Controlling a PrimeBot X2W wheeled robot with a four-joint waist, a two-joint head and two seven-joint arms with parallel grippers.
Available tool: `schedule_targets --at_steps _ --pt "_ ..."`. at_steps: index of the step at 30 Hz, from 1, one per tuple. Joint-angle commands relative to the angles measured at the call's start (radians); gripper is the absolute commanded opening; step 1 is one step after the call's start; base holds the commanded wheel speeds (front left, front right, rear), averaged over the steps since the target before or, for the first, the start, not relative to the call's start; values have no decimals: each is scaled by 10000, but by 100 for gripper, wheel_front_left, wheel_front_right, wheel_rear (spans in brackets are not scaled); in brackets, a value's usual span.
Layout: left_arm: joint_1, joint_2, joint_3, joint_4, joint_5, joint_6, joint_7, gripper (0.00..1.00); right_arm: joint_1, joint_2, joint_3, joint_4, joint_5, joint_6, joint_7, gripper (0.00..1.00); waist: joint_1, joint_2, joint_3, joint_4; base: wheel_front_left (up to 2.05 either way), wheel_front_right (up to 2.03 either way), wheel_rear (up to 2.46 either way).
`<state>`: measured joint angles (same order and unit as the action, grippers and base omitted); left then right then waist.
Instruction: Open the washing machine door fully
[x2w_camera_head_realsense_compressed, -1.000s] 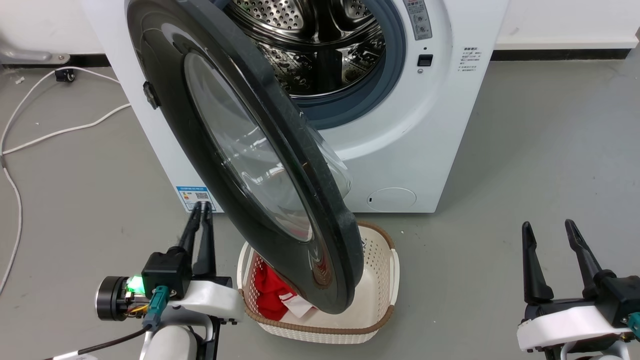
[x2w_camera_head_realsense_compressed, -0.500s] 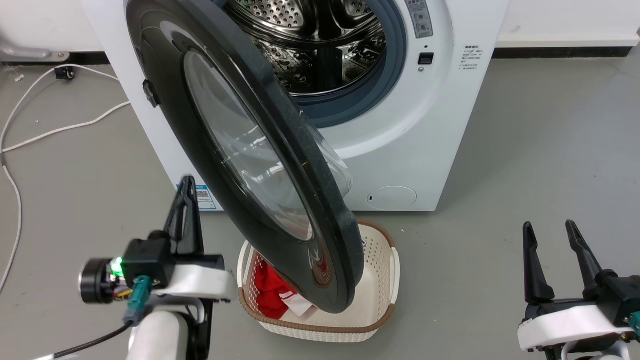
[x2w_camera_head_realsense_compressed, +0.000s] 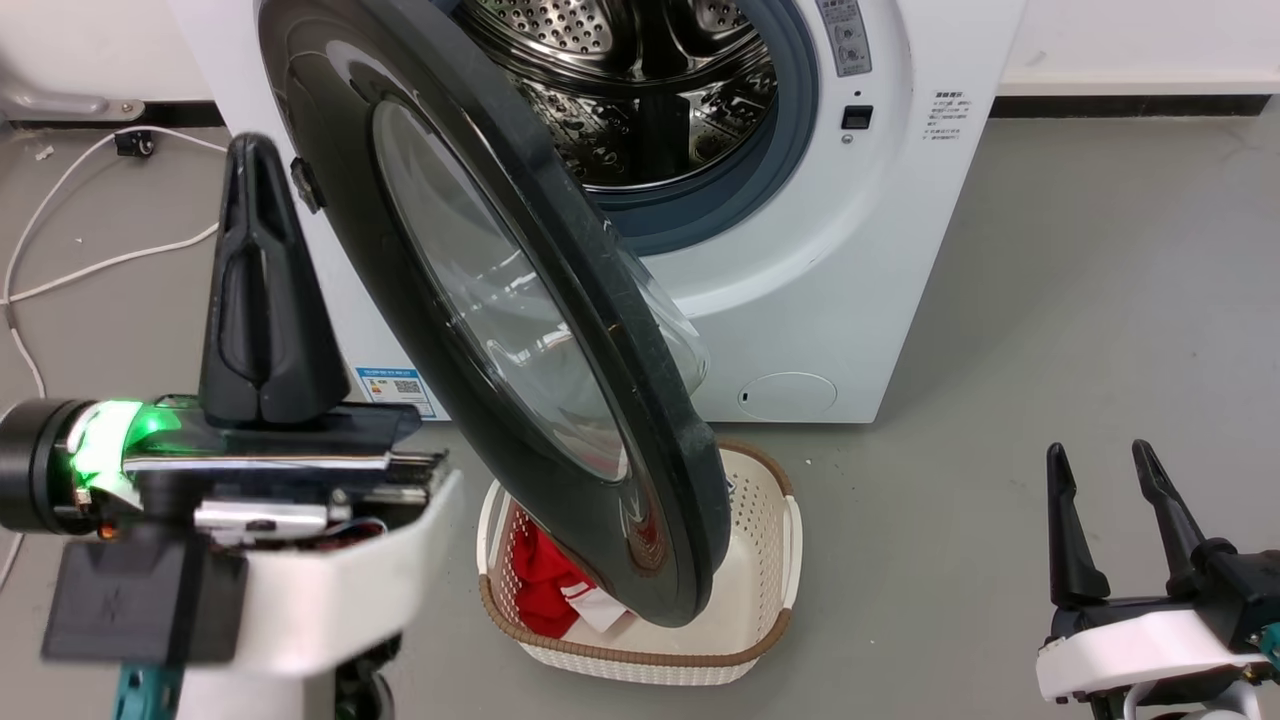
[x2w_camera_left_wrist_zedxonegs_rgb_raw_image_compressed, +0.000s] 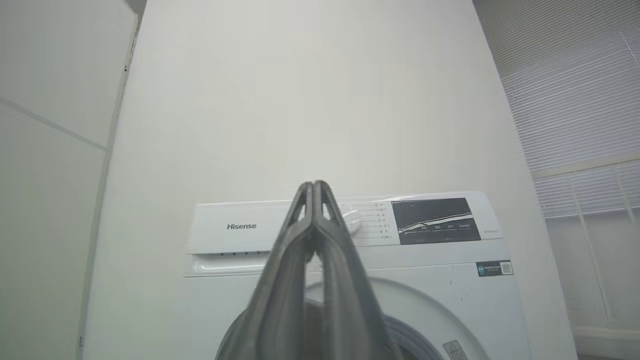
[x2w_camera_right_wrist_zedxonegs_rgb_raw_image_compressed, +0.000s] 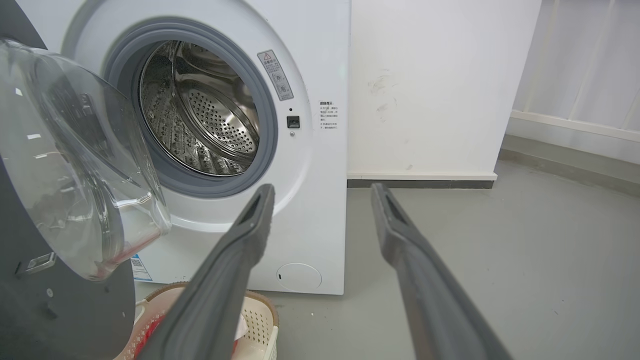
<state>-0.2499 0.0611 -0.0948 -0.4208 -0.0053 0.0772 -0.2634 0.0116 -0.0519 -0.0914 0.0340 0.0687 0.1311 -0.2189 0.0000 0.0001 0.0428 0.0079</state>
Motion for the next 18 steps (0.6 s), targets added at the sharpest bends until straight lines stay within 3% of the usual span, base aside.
schedule_targets --at_steps 1,7,18 --pt "-113 -7 -211 -342 90 -71 -18 0 -73 30 -9 -22 -17 -7 9 100 0 -1 -5 -11 0 0 0" --pt "-320 -41 -1493 -1200 -80 -494 -14 0 -59 29 -47 -22 1 -7 30 100 0 -1 -10 -10 0 0 0" --pt "233 -86 -4902 -70 -893 -1501 421 0 51 29 -94 -26 83 -7 93 100 0 -1 -53 -19 0 0 0"
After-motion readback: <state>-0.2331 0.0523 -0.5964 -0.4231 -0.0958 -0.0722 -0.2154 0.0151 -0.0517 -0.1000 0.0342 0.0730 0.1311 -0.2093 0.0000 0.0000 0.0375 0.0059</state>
